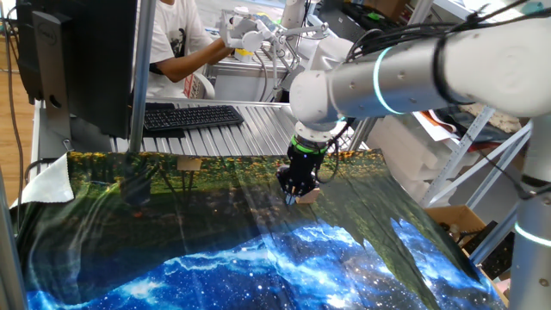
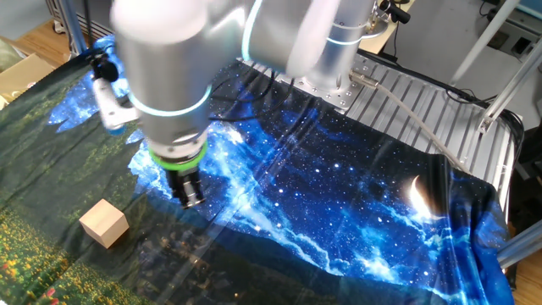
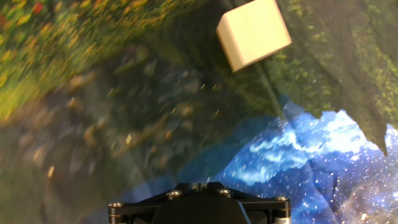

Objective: Approach and touch the side of the small block

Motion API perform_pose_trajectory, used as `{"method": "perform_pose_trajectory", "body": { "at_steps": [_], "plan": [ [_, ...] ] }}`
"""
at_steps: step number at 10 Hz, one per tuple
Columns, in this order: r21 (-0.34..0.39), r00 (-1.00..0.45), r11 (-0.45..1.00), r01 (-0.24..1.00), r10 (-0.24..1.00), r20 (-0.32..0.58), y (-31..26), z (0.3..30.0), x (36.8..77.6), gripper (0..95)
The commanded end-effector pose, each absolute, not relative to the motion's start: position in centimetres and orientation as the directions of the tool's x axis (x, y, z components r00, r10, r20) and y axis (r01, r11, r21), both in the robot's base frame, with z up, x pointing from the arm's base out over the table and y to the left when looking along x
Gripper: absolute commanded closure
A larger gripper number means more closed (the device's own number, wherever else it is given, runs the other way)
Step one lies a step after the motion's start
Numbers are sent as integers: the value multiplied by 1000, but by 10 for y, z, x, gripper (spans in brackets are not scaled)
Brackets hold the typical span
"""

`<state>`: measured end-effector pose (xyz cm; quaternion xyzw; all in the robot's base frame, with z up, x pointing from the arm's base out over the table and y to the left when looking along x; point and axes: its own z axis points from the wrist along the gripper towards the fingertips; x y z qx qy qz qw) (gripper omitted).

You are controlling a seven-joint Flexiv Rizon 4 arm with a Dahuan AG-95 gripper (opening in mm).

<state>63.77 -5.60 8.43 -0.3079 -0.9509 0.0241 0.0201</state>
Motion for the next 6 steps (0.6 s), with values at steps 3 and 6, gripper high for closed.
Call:
{"method": "perform_pose_trajectory", "body": {
  "at_steps": [3, 6],
  "plan": [
    [-95, -657, 657, 748, 753, 42, -77, 83, 662, 950],
    [-107, -555, 557, 824, 830, 43, -84, 84, 668, 950]
  ]
}}
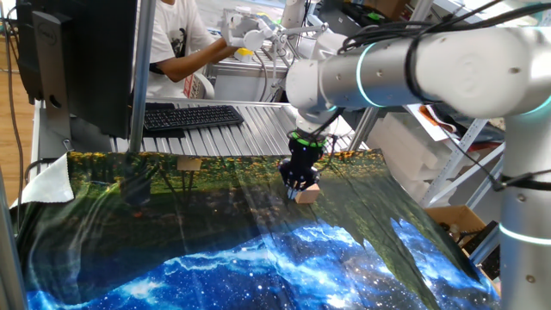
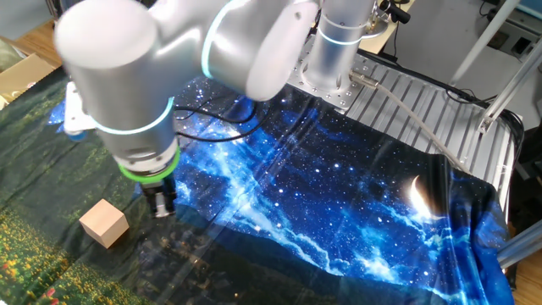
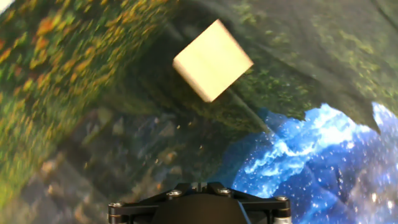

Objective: Approach and touch the side of the small block

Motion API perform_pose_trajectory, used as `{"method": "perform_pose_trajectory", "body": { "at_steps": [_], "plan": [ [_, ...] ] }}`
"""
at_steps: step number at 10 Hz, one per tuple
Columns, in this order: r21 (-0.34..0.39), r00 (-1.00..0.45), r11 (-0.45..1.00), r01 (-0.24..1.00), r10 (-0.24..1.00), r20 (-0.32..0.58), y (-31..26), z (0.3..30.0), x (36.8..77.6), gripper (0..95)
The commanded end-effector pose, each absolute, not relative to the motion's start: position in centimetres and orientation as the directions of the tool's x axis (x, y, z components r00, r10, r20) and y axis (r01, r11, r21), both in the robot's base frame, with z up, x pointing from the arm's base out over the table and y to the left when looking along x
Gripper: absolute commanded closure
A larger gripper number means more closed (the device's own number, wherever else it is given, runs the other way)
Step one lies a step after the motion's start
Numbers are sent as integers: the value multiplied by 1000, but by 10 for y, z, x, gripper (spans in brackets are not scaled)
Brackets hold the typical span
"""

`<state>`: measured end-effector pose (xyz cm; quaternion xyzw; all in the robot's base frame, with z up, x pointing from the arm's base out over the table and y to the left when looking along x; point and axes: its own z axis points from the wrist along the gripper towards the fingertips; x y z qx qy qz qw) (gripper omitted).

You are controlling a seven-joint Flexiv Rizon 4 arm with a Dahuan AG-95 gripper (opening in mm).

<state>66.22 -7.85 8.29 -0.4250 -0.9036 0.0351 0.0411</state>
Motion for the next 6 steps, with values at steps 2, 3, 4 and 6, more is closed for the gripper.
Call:
{"method": "perform_pose_trajectory", "body": {
  "at_steps": [2, 3, 4, 6],
  "plan": [
    [-107, -492, 494, 863, 870, 46, -87, 83, 670, 950],
    [-103, -436, 440, 892, 898, 57, -90, 84, 672, 950],
    [-102, -422, 423, 900, 906, 35, -91, 84, 673, 950],
    [-113, -378, 376, 920, 926, 1, -94, 85, 676, 950]
  ]
}}
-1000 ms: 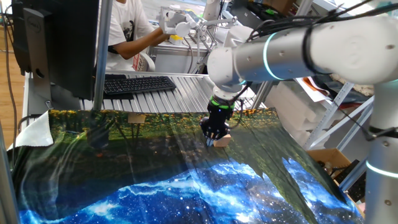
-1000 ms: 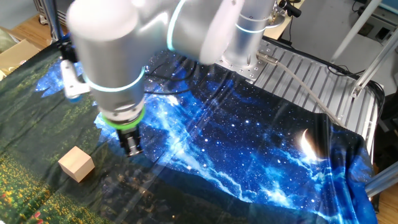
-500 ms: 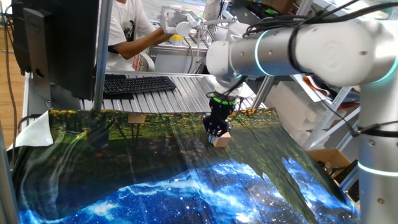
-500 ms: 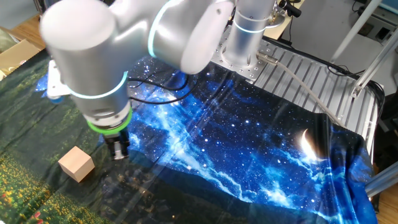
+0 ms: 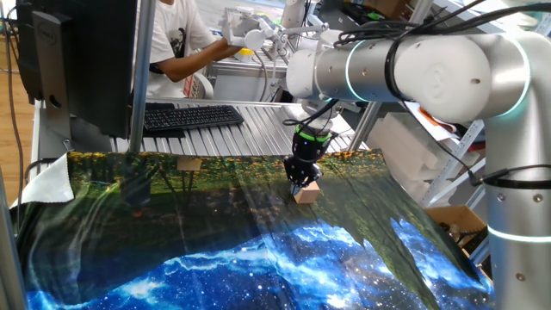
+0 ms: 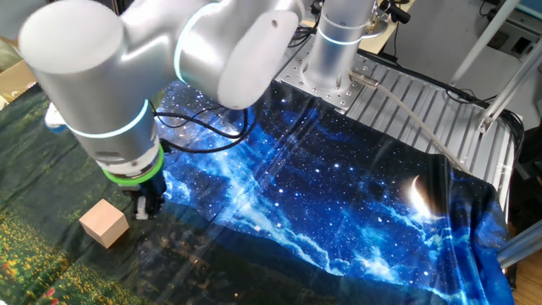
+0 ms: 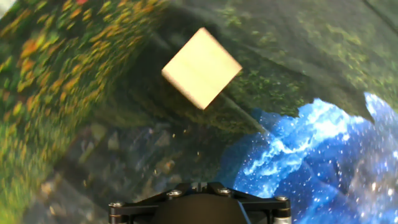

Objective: Approach and touch the side of the small block

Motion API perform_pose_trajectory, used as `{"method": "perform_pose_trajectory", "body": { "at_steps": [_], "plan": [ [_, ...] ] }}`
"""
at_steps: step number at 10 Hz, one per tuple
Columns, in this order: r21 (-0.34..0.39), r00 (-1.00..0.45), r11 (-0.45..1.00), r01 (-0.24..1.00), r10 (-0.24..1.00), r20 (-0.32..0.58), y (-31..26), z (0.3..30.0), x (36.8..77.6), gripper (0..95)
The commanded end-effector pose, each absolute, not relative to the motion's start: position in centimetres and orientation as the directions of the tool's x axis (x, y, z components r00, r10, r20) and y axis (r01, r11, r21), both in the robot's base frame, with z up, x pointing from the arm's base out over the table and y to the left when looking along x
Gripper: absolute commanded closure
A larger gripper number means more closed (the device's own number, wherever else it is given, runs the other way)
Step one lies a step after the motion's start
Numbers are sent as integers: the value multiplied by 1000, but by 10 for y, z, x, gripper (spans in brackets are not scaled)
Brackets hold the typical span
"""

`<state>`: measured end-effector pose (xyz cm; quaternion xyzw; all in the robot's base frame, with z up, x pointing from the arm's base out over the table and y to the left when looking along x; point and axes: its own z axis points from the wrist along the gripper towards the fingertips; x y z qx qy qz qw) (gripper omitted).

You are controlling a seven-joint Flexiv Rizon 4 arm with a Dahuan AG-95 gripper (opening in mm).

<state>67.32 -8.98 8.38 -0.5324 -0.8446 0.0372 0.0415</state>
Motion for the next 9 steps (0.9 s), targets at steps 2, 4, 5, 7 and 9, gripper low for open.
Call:
{"method": "perform_pose_trajectory", "body": {
  "at_steps": [2, 4, 5, 7, 9],
  "plan": [
    [-107, -332, 331, 937, 943, 15, -102, 88, 683, 950],
    [-101, -301, 301, 948, 953, 14, -110, 90, 689, 950],
    [-93, -255, 256, 962, 967, 16, -115, 90, 694, 950],
    [-86, -189, 189, 978, 982, 11, -123, 91, 699, 950],
    [-70, -108, 108, 992, 994, -2, -135, 92, 708, 950]
  ]
}}
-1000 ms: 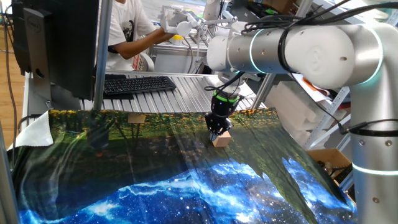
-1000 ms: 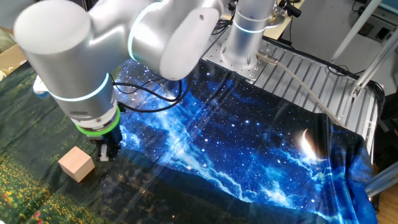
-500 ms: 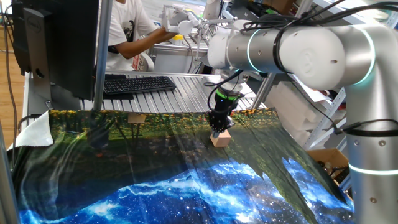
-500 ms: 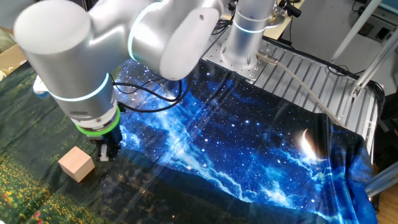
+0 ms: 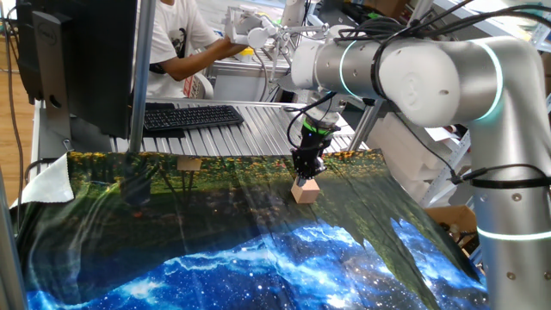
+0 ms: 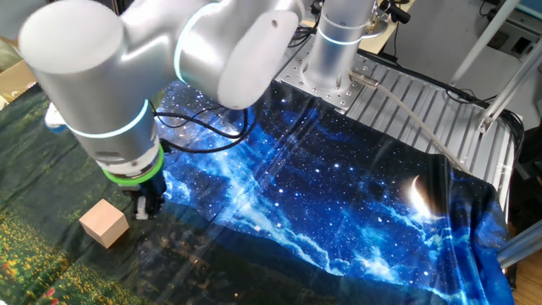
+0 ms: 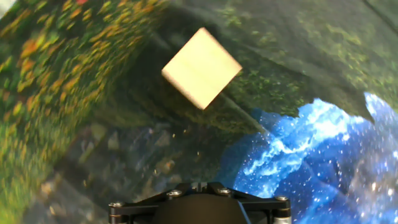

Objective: Approach and touch the side of the small block

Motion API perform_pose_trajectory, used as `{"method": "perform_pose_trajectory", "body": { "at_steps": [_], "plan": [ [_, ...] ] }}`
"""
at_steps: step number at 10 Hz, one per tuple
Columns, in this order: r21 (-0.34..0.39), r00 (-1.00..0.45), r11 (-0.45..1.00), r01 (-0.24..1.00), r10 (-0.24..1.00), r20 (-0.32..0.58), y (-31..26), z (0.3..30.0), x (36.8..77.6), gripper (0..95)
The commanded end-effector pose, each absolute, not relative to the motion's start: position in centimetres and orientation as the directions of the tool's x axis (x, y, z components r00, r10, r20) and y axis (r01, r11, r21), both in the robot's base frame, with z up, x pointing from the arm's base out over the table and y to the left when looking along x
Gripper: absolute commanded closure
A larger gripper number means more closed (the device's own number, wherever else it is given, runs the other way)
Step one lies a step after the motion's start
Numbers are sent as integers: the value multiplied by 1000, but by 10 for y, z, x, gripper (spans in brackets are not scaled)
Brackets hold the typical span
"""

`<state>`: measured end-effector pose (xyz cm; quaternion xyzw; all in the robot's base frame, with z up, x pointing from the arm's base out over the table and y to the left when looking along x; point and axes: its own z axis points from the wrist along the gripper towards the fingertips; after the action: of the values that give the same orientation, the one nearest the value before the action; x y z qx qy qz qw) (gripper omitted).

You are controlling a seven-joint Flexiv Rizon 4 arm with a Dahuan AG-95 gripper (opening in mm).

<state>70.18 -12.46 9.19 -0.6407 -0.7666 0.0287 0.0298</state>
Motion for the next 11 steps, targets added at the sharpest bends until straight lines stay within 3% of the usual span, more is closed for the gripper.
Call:
{"method": "perform_pose_trajectory", "body": {
  "at_steps": [1, 6, 11],
  "plan": [
    [-53, -74, 74, 996, 997, -5, -142, 92, 712, 950],
    [-30, 86, -87, 996, 996, -22, -172, 94, 731, 950],
    [-39, 78, -79, 996, 997, -14, -187, 94, 739, 950]
  ]
}}
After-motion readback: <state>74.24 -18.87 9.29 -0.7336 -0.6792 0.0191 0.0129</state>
